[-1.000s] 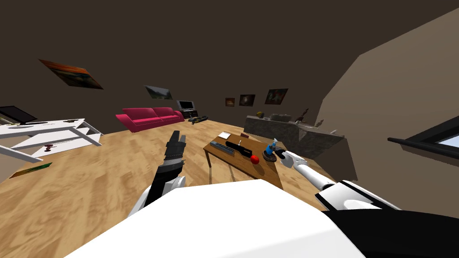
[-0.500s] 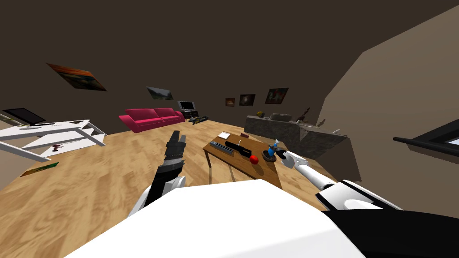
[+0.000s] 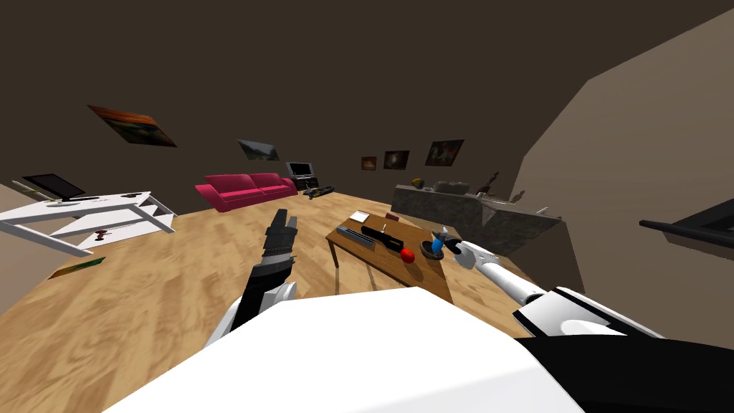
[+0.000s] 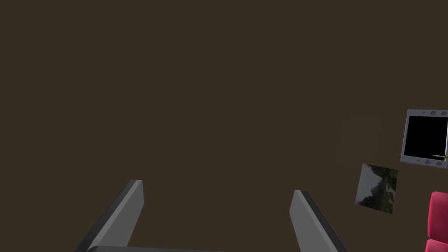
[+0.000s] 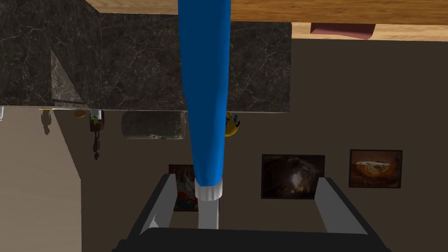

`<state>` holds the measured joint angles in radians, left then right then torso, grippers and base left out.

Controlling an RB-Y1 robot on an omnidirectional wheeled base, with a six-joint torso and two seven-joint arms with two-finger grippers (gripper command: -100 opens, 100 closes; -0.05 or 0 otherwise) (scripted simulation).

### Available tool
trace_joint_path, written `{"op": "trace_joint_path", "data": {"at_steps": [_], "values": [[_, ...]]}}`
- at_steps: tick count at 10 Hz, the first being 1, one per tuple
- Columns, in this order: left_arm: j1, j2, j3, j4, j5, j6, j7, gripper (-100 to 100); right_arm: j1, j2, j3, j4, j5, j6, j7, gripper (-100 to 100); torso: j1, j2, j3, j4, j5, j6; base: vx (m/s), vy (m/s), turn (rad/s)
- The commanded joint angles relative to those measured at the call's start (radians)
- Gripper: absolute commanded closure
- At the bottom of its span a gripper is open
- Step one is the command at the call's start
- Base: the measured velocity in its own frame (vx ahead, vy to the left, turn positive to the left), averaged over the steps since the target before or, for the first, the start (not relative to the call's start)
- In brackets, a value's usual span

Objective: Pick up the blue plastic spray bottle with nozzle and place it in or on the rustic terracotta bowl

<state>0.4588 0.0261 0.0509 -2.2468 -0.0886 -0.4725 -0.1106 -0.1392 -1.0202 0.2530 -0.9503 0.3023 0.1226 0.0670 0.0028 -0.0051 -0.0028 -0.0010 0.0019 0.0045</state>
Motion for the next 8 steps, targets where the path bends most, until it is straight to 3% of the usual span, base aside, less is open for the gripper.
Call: {"op": "trace_joint_path", "data": {"at_steps": [1,7,8], "values": [[0.000,0.000,0.000,0.000,0.000,0.000,0.000,0,0.010,-0.042,0.020,-0.016,-0.031,0.000,-0.020,-100,0.000,0.000,0.000,0.000,0.000,0.000,-0.003,0.046,0.027],[0.000,0.000,0.000,0.000,0.000,0.000,0.000,0,0.035,-0.183,0.087,-0.055,-0.133,-0.004,-0.082,-100,0.000,0.000,0.000,0.000,0.000,0.000,-0.006,0.033,0.033],[0.000,0.000,0.000,0.000,0.000,0.000,0.000,0,0.041,-0.171,0.075,-0.060,-0.123,-0.001,-0.075,-100,0.000,0.000,0.000,0.000,0.000,0.000,0.001,0.013,0.001]]}}
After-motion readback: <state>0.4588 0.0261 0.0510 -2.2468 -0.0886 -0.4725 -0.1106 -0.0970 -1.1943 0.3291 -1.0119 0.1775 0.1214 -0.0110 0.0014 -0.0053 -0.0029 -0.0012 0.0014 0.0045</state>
